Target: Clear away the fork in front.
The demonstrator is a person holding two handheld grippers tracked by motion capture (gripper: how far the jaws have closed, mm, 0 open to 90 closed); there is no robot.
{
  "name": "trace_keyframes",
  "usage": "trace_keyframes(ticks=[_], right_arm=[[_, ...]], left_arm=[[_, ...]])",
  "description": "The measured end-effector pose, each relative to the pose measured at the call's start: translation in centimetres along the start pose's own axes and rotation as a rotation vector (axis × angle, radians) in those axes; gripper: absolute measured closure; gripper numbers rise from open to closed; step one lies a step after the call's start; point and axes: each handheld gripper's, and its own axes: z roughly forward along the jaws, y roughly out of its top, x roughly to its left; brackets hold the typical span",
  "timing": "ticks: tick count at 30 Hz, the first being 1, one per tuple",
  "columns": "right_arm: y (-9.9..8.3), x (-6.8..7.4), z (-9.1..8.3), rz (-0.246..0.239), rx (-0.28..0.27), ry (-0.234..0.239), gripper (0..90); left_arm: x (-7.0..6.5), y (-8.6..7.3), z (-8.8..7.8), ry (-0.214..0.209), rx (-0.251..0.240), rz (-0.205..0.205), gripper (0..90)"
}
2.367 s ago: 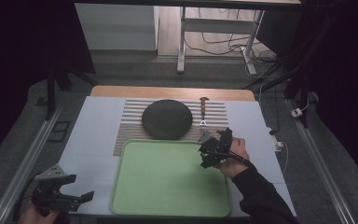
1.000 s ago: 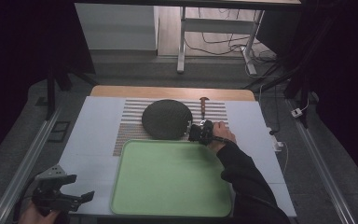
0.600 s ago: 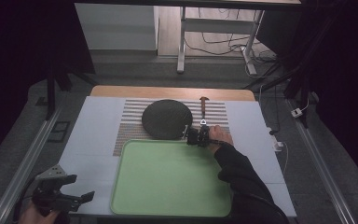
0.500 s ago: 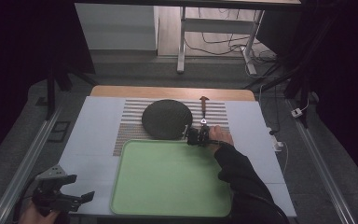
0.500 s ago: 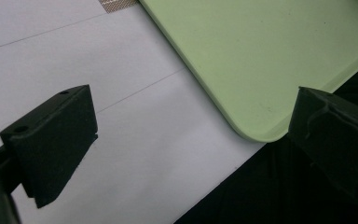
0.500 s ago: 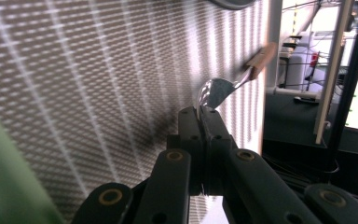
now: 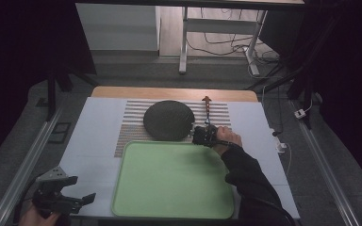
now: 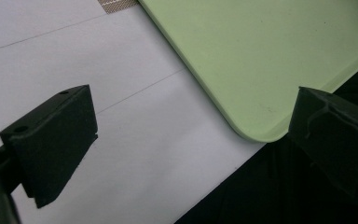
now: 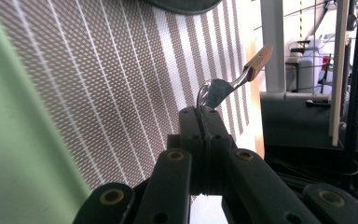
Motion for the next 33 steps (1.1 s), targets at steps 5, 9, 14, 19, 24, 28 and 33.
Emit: trace_keyframes(ticks=[5,9,14,19,24,28,33], right_arm=[[-0.6,-0.5,-1.7,0.058,-0.069,0.087,89.8],[-1.1,-0.6,-3.0,0.081,-0.089,0.109,89.8],[-1.7,-0.6,-4.6,0.116,-0.129,0.126,89.9],[-2.2,-0.3,-6.5,0.164,-0.157,0.144,89.9],[-3.1,0.0,-8.2,0.217,-0.204,0.182,89.9],[-3.7,0.1,-9.0,0.24,-0.227,0.214,89.9],[-4.8,0.1,-10.6,0.336,-0.305,0.314,89.9]], left_arm=[[0.0,0.0,0.0,0.002,0.0,0.004,1.1],[-0.1,0.0,0.0,0.004,0.0,0.007,1.1],[-0.1,0.0,0.0,0.0,-0.003,0.009,1.1],[-0.1,0.0,-0.1,-0.004,-0.006,0.01,0.6],[0.0,0.0,-0.2,-0.012,-0.013,0.006,0.2],[0.0,0.0,-0.2,-0.013,-0.018,0.006,0.0],[0.0,0.2,-0.1,-0.026,-0.033,0.011,0.0]])
